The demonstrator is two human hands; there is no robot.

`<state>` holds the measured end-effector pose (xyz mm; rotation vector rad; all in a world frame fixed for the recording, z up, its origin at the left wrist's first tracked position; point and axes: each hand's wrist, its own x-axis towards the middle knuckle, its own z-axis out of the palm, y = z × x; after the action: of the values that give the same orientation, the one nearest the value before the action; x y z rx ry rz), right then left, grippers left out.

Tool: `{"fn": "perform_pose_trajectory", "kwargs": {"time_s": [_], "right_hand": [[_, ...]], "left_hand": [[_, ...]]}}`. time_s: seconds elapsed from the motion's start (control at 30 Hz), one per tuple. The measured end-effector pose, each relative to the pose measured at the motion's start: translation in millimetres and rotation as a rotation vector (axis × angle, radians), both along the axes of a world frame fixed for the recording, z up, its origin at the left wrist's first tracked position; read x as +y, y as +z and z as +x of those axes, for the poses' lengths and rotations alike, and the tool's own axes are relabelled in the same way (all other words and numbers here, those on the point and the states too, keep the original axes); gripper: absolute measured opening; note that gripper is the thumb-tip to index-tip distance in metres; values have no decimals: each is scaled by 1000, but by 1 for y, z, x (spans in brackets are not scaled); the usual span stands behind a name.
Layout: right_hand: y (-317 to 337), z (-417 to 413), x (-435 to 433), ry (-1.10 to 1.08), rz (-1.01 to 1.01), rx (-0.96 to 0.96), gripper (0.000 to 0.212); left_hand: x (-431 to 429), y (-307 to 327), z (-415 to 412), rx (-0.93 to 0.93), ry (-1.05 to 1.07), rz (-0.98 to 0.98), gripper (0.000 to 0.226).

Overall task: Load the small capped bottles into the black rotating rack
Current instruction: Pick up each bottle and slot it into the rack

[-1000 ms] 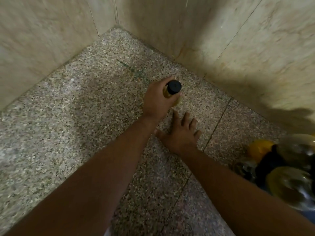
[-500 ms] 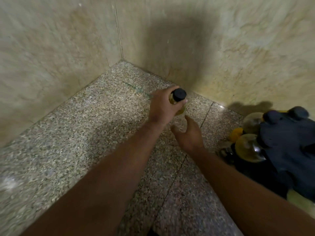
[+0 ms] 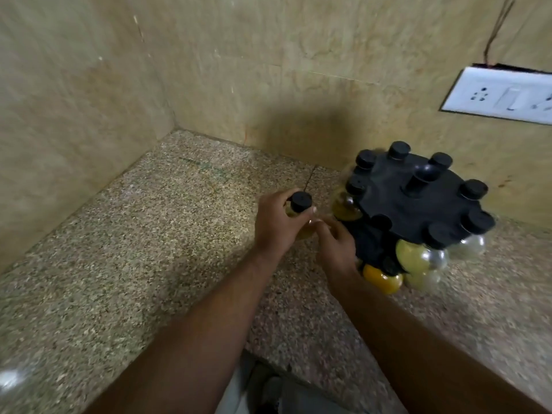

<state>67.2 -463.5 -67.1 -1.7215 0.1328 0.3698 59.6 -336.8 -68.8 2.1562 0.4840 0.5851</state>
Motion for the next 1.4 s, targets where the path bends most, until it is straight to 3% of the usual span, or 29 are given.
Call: {"fn": "perform_pose_trajectory", "kwargs": {"time_s": [0.1,0.23,0.4,0.7,1.13,1.4], "right_hand": [[4,-7,-29,-126,72,12,53],[15,-9,-65,-269,211,25,28],[20,-13,-93,-305,279,15,17],[37,-5,-144,-441,315,80,18],[58,13,-167,-328,394,344,17],[56,19,-165,-325,372,353,18]], "left_hand": [[-27,-1,-3,-12,-50,0,57],[-64,4,-11,-44,-125,-13,53],[-94,11,-18,-76,-191,18,52],[-130,24,-16,-94,-269,61,57],[-154,36,4,7,-349,180,58],[-159,40,13,18,-299,93,56]]}}
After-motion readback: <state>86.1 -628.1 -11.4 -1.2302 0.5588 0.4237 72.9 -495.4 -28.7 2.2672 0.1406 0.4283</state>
